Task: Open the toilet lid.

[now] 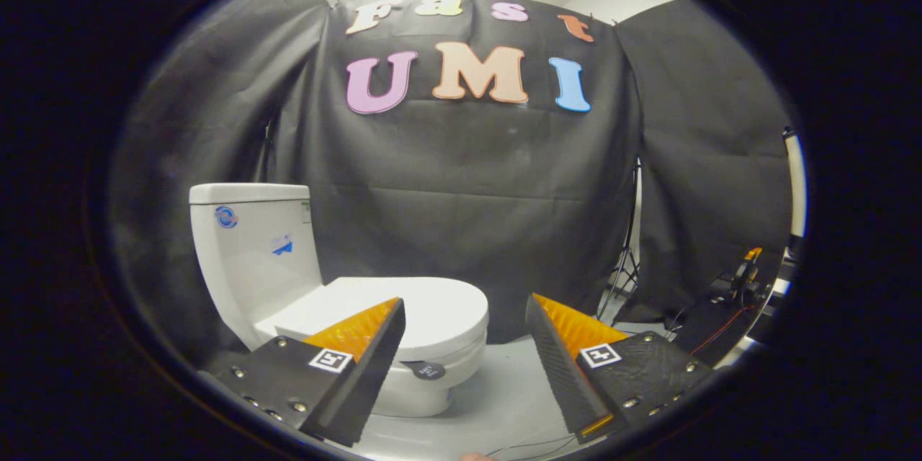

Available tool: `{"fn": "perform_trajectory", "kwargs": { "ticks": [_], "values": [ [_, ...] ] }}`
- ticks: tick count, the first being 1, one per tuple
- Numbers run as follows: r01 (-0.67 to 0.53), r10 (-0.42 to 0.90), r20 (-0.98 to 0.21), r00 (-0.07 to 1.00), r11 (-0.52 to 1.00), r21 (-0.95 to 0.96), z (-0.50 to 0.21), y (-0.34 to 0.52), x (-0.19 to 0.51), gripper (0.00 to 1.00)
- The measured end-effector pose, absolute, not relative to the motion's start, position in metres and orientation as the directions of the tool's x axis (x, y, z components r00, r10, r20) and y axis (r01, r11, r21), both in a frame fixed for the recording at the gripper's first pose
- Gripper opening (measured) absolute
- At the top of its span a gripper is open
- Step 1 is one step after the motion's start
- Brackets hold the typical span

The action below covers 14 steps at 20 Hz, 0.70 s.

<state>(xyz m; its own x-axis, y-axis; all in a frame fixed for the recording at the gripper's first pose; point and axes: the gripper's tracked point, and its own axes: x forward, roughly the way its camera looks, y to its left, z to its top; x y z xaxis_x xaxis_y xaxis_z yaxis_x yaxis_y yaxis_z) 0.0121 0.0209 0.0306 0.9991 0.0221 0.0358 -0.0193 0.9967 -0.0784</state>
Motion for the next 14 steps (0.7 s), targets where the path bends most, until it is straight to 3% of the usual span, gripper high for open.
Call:
{"fn": "perform_trajectory", "kwargs": {
  "ticks": [7,11,14],
  "values": [
    [0.046,0.004,-0.278,0.961,0.984,0.172,-0.049,0.002,0.049,0.99],
    [0.096,0.089,-0.409,0.908,0.907,0.411,-0.082,0.012,0.058,0.99],
    [0.186,0.102,-0.487,0.867,0.841,0.507,-0.112,0.006,0.066,0.82]
  ]
}}
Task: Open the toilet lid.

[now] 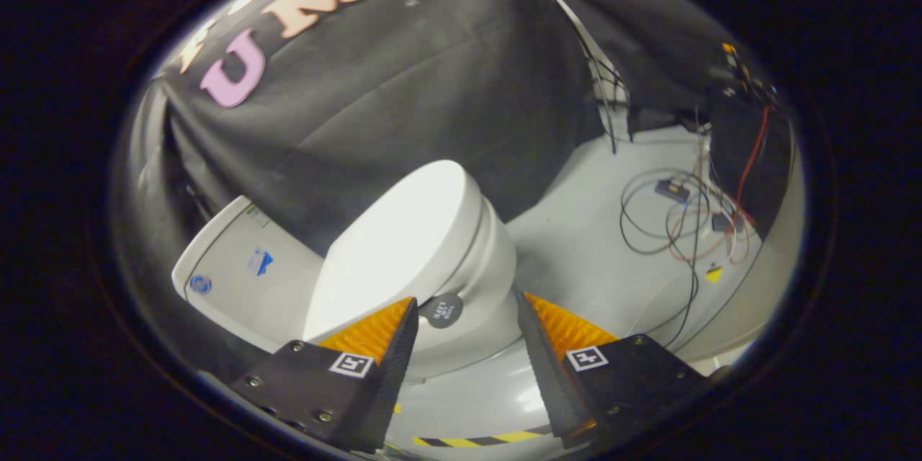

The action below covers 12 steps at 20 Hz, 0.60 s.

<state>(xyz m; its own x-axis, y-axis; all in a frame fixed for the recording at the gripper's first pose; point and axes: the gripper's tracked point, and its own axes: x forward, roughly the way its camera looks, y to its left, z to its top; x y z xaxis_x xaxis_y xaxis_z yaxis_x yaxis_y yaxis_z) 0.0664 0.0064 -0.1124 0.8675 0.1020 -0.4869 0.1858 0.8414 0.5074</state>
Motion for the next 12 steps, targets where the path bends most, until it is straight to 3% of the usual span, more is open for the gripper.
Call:
{"fn": "perform_trajectory", "kwargs": {
  "ticks": [7,9,12],
  "values": [
    [0.248,0.208,-0.538,0.817,0.715,0.654,-0.148,0.033,0.106,0.82],
    [0.247,0.265,-0.533,0.803,0.665,0.704,-0.15,0.048,0.104,0.54],
    [0.235,0.337,-0.494,0.802,0.582,0.779,-0.148,0.066,0.113,0.54]
  ]
}}
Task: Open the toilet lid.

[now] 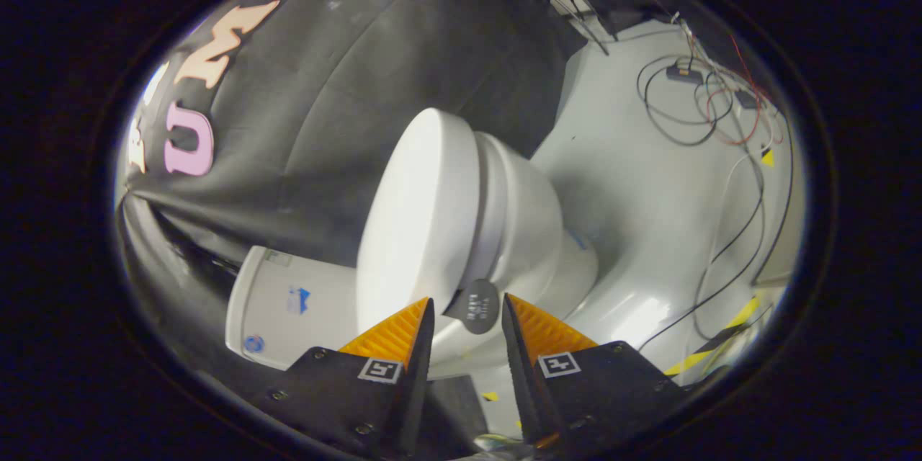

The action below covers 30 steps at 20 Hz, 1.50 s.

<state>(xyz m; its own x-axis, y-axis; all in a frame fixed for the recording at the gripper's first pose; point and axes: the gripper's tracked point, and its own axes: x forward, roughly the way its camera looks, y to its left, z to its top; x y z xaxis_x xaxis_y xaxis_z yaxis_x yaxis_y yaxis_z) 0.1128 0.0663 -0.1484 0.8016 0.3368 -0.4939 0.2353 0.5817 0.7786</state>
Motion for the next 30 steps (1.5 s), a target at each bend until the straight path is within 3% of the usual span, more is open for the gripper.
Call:
{"fn": "perform_trajectory", "kwargs": {
  "ticks": [3,4,6,8,14,23,30],
  "values": [
    [0.187,0.393,-0.443,0.806,0.541,0.82,-0.145,0.075,0.127,0.54],
    [0.251,0.317,-0.504,0.803,0.586,0.77,-0.169,0.068,0.137,0.54],
    [0.295,0.309,-0.478,0.822,0.488,0.822,-0.148,0.063,0.126,0.05],
    [0.255,0.322,-0.492,0.809,0.562,0.787,-0.149,0.067,0.125,0.01],
    [0.17,0.386,-0.422,0.821,0.539,0.825,-0.114,0.076,0.124,0.01],
    [0.134,0.351,-0.444,0.824,0.641,0.756,-0.075,0.088,0.114,0.01],
    [0.023,0.369,-0.411,0.834,0.72,0.694,-0.024,0.118,0.103,0.01]
  ]
}}
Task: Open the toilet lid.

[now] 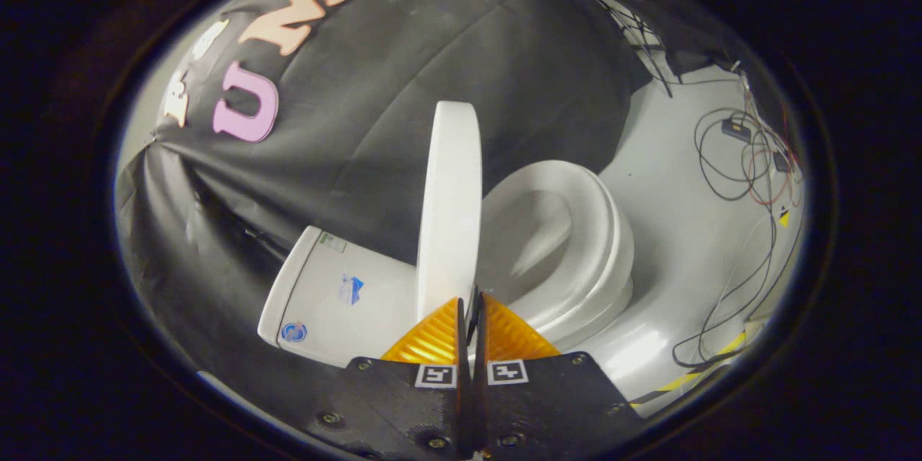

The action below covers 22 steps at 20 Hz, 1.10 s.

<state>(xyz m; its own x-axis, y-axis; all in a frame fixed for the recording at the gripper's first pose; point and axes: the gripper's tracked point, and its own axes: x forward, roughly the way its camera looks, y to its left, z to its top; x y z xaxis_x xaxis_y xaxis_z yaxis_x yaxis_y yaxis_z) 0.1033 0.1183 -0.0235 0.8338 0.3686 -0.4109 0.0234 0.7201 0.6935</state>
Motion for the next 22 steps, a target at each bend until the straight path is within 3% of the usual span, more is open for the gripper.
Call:
{"fn": "perform_trajectory", "kwargs": {
  "ticks": [8,16,22],
  "values": [
    [-0.01,0.332,-0.417,0.846,0.793,0.609,-0.004,0.133,0.101,0.01],
    [-0.158,0.304,-0.36,0.882,0.911,0.381,0.032,0.162,0.095,0.05],
    [-0.192,0.308,-0.332,0.892,0.921,0.338,0.047,0.181,0.093,0.05]
  ]
}}
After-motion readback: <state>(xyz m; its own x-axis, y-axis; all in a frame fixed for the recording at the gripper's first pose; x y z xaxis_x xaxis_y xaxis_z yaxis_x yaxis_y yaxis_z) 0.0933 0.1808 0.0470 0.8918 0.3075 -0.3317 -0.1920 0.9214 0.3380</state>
